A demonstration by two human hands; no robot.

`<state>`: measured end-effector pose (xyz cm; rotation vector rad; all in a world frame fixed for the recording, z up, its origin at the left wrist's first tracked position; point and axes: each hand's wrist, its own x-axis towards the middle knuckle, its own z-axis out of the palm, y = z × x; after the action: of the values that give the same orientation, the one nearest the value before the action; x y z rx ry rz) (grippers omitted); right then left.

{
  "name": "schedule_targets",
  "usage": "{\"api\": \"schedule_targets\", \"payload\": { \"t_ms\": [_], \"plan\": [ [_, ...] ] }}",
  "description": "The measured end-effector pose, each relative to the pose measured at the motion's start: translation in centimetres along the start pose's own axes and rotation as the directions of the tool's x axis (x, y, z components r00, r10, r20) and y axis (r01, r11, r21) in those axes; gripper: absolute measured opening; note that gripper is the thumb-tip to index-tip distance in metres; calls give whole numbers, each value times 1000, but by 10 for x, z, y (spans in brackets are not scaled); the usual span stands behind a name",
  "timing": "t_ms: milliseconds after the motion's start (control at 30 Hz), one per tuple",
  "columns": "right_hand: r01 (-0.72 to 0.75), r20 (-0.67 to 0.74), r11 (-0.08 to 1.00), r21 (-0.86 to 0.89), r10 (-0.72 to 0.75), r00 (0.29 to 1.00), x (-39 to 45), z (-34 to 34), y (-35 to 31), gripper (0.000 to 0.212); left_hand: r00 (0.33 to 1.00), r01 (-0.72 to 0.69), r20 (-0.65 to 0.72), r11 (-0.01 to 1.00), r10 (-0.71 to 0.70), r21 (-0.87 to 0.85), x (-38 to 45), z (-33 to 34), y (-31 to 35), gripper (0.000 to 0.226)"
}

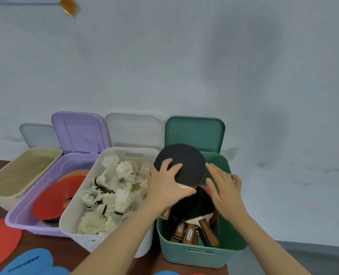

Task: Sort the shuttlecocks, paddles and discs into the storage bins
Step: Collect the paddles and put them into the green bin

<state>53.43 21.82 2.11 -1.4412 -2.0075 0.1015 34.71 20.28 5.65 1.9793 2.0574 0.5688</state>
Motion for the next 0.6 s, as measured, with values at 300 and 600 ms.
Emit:
{"api": "schedule_targets", "payload": {
  "t_ms": [300, 600],
  "plan": [
    [83, 442, 981, -178, 4, 897, -15, -5, 27, 52, 966, -31, 257, 975, -28, 219, 0, 57, 22, 89],
    [177, 396, 968, -181, -93, 914, -16, -2, 13, 40, 991, -134, 62, 952, 121, 276, -19, 28, -1, 56]
  ]
}}
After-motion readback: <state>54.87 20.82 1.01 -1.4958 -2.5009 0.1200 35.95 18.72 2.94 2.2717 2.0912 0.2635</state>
